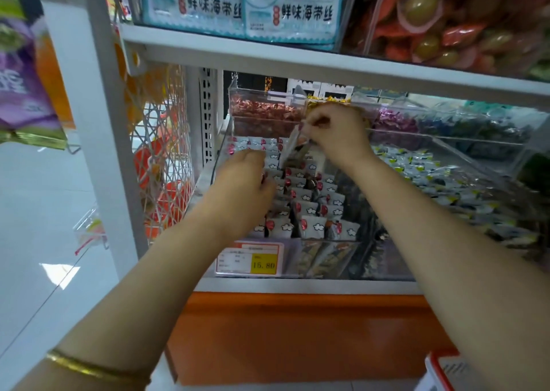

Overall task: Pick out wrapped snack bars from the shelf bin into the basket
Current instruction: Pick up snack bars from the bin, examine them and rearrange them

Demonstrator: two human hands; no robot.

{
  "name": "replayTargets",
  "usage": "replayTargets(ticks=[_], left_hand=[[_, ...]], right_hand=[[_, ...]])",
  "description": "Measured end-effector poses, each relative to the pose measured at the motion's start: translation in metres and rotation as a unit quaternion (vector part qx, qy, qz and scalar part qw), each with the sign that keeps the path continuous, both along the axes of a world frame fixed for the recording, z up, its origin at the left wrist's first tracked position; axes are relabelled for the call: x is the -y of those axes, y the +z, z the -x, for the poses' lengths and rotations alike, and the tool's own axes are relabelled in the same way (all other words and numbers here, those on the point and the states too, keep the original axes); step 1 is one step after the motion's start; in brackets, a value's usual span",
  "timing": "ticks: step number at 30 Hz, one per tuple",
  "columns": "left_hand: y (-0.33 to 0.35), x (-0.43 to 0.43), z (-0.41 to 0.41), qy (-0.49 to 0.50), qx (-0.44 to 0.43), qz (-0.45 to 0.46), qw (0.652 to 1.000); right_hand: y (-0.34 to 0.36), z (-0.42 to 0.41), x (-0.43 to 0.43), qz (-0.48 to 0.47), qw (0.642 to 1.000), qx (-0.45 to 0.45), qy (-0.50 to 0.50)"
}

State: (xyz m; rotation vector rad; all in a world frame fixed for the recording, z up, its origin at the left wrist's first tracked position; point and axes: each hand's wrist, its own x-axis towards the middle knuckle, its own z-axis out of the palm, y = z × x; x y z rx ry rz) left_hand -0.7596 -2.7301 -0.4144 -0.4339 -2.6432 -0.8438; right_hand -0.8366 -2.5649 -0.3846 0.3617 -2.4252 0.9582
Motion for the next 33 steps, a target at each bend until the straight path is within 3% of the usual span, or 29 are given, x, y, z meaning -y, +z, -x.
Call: replayTargets(ticks=[4,7,9,13,18,21,26,33], left_hand=[[0.006,0.000,-0.012,0.003,0.029,-0.136,0.990],[0.005,-0.001,-0.025,-0.007,0.114,-0.249,0.962],[0.003,0.000,-0.033,-0.020,0.166,-0.304,0.938],[0.001,0.003,-0.044,-0.035,0.187,-0.369,0.910],[0.002,0.002,-0.045,-0.049,0.218,-0.522,0.823],[0.001,0.000,-0.044,-0.039,0.226,-0.540,0.810],[-0.005,-0.002,-0.044,-0.028,0.202,-0.474,0.856],[-0.001,-0.001,-0.046,-0.133,0.290,-0.531,0.785]], right_hand=[[-0.003,-0.060,-0.011,0.175,0.983,-0.061,-0.007],[-0.017,-0.099,-0.013,0.278,0.960,-0.024,0.004],[-0.027,-0.118,-0.013,0.365,0.930,0.040,0.027],[-0.037,-0.137,-0.011,0.495,0.858,0.115,0.069],[-0.042,-0.146,-0.011,0.603,0.770,0.148,0.149],[-0.044,-0.147,-0.010,0.622,0.745,0.153,0.185],[-0.043,-0.146,-0.008,0.651,0.719,0.159,0.185],[-0.043,-0.141,-0.018,0.705,0.682,0.150,0.124]])
